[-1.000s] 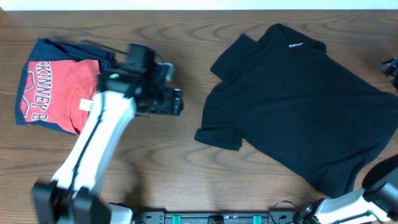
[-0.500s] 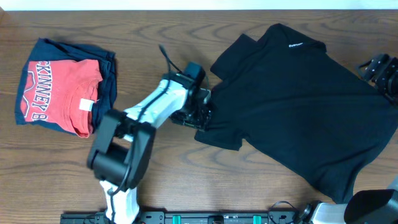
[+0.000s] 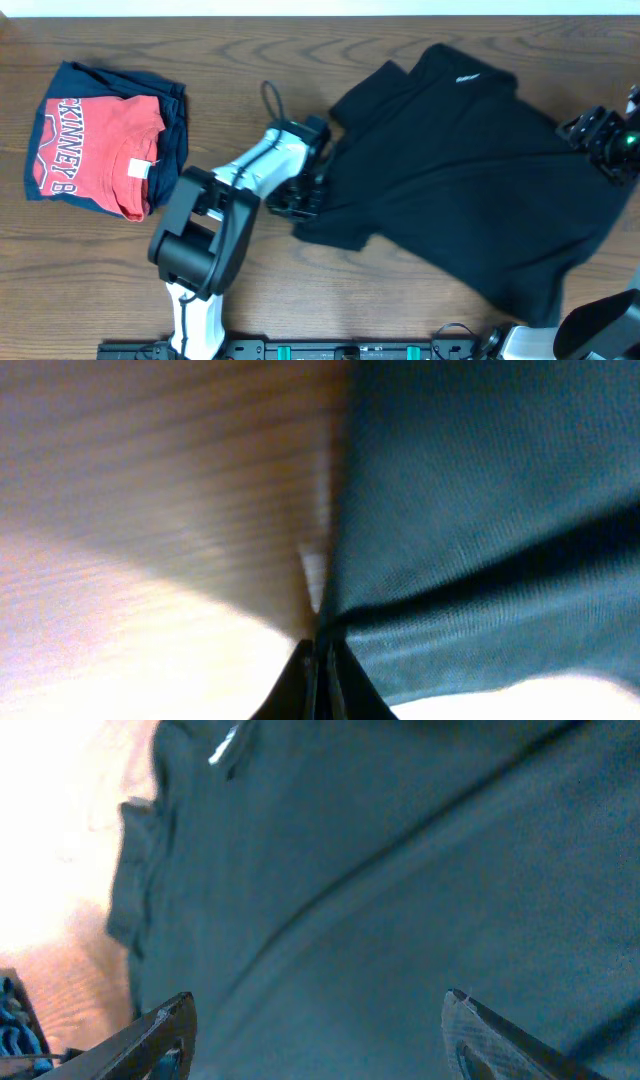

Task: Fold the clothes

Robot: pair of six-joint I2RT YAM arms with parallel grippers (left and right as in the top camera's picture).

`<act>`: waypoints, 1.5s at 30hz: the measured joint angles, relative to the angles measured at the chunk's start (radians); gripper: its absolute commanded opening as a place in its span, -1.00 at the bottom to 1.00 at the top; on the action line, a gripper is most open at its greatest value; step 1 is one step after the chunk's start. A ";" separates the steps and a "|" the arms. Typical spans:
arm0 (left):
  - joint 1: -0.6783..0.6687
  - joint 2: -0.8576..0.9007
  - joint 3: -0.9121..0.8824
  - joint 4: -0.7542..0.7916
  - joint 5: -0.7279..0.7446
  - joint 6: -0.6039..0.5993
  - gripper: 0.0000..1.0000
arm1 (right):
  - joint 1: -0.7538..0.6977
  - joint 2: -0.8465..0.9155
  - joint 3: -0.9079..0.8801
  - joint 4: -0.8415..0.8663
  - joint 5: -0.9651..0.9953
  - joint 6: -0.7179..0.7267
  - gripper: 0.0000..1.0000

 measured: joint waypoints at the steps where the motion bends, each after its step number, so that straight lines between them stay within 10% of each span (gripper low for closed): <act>1: 0.024 0.000 -0.001 -0.024 -0.030 -0.021 -0.88 | 0.000 0.000 -0.023 0.013 0.000 0.002 0.51; 11: 0.219 -0.049 -0.004 -0.127 -0.118 -0.130 -0.85 | 0.014 0.001 -0.340 0.190 0.080 0.080 0.45; 22: 0.216 -0.276 -0.005 -0.132 -0.125 -0.135 -0.07 | 0.019 0.005 -0.682 0.415 0.320 0.283 0.38; 28: 0.216 -0.343 -0.005 -0.106 -0.125 -0.131 -0.06 | 0.022 -0.003 -0.711 0.492 0.411 0.348 -0.56; 33: 0.216 -0.351 -0.005 -0.103 -0.125 -0.125 -0.06 | 0.021 -0.007 -0.747 0.624 0.483 0.396 -0.78; 35: 0.216 -0.351 -0.005 -0.102 -0.125 -0.125 -0.06 | 0.017 0.005 -0.753 0.681 0.516 0.418 -0.72; 39: 0.216 -0.351 -0.005 -0.092 -0.125 -0.125 -0.06 | -0.002 0.055 -0.747 0.851 0.536 0.435 0.12; 45: 0.216 -0.351 -0.007 -0.008 -0.065 -0.086 -0.06 | -0.016 0.059 -0.718 0.849 0.389 0.316 0.23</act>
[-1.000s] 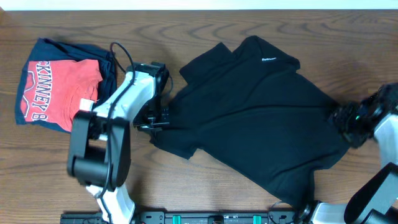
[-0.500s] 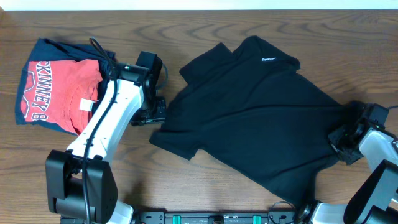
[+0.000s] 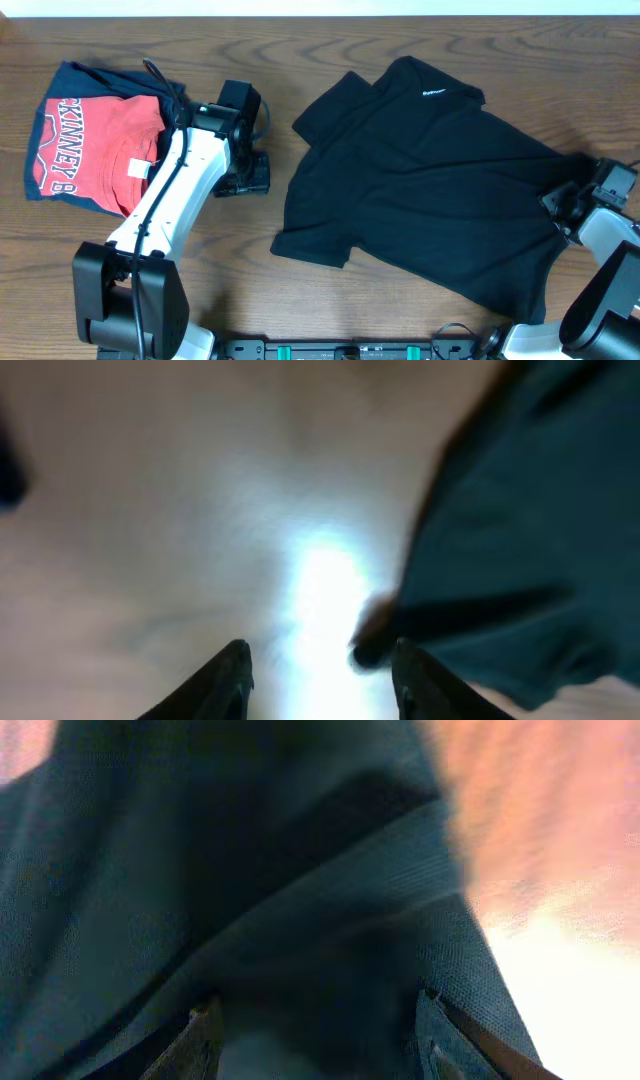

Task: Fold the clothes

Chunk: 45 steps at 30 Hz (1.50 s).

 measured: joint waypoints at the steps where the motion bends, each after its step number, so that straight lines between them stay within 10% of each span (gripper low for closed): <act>1: 0.000 0.000 0.000 0.042 0.028 0.015 -0.05 | -0.003 -0.008 0.007 -0.030 -0.039 -0.015 0.24; 14: -0.130 0.133 -0.001 0.613 0.196 0.177 -0.07 | 0.010 -0.411 0.097 -0.388 -0.359 -0.084 0.43; 27: -0.144 0.414 -0.001 0.917 0.132 0.206 -0.47 | 0.065 -0.423 0.091 -0.502 -0.384 -0.182 0.45; 31: -0.134 0.428 0.008 0.916 0.103 0.197 -0.88 | 0.065 -0.423 0.074 -0.504 -0.379 -0.188 0.45; 45: 0.087 0.403 0.067 0.607 -0.047 -0.090 -0.81 | 0.066 -0.383 0.008 -0.175 -0.225 -0.177 0.47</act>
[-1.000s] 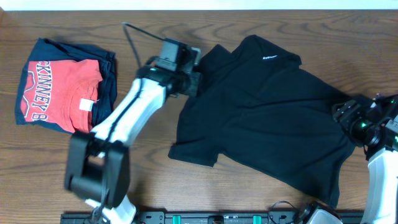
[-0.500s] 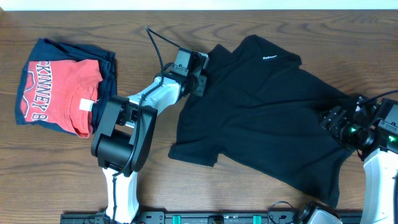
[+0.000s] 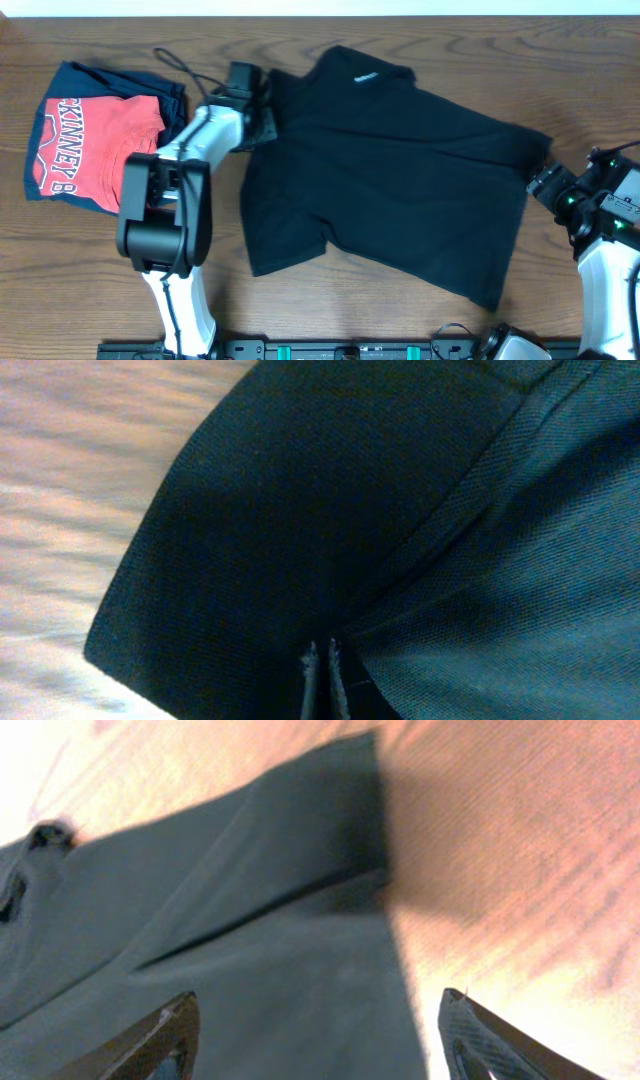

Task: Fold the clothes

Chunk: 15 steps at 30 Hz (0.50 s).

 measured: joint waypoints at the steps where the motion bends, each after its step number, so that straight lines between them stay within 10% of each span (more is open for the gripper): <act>1: 0.014 -0.002 -0.001 -0.002 0.012 -0.003 -0.75 | 0.001 0.016 -0.005 0.036 0.005 0.001 0.45; 15: 0.026 -0.143 -0.069 -0.153 0.121 0.091 -0.11 | 0.009 0.427 -0.016 0.553 0.033 0.013 0.44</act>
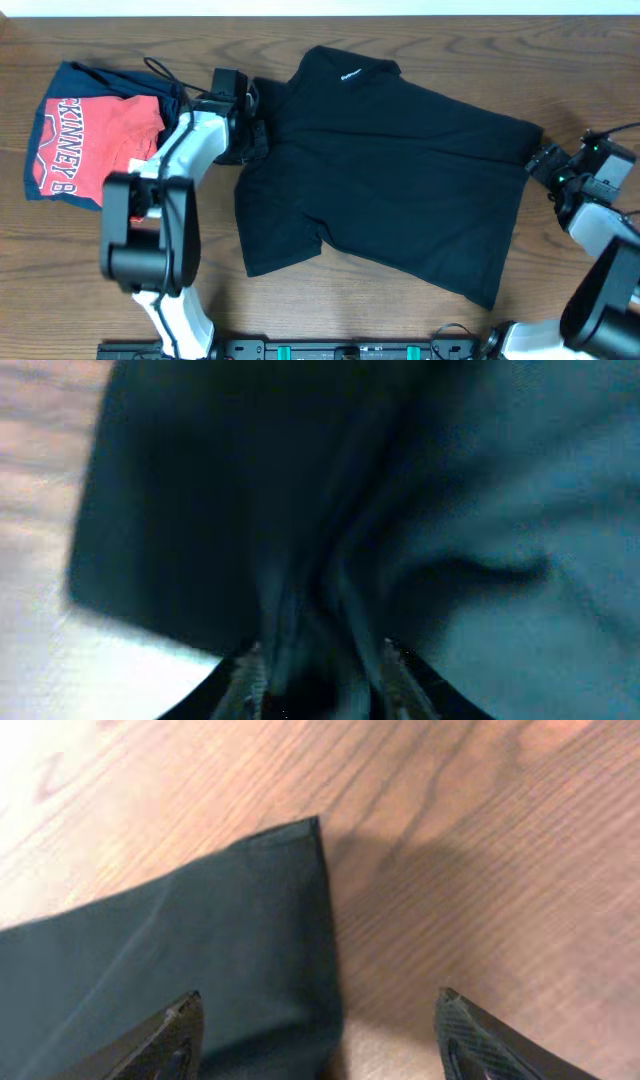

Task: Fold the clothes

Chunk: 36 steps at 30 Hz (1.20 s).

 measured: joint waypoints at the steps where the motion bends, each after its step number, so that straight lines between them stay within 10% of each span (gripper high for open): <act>1: 0.000 -0.026 0.000 -0.014 0.000 0.002 -0.09 | 0.000 0.032 0.001 0.020 0.000 0.007 0.43; 9: -0.001 -0.221 0.000 -0.125 0.010 0.004 -0.03 | 0.002 0.210 0.092 0.121 -0.049 0.064 0.25; 19: -0.001 -0.243 0.000 -0.167 0.010 0.005 -0.04 | 0.050 0.343 0.181 0.224 -0.080 0.127 -0.94; 26: -0.001 -0.243 0.000 -0.175 0.010 0.005 -0.04 | 0.050 0.376 0.216 0.401 -0.084 0.143 -0.98; 27: -0.001 -0.243 0.000 -0.176 0.010 0.005 -0.04 | 0.049 0.376 0.241 0.399 -0.087 0.143 -0.93; 31: -0.001 -0.243 -0.001 -0.191 0.010 0.005 -0.03 | 0.033 0.376 0.338 0.377 -0.099 0.145 0.38; 36: -0.001 -0.243 -0.001 -0.214 0.010 0.009 -0.03 | -0.023 0.365 0.399 0.367 -0.188 0.122 0.99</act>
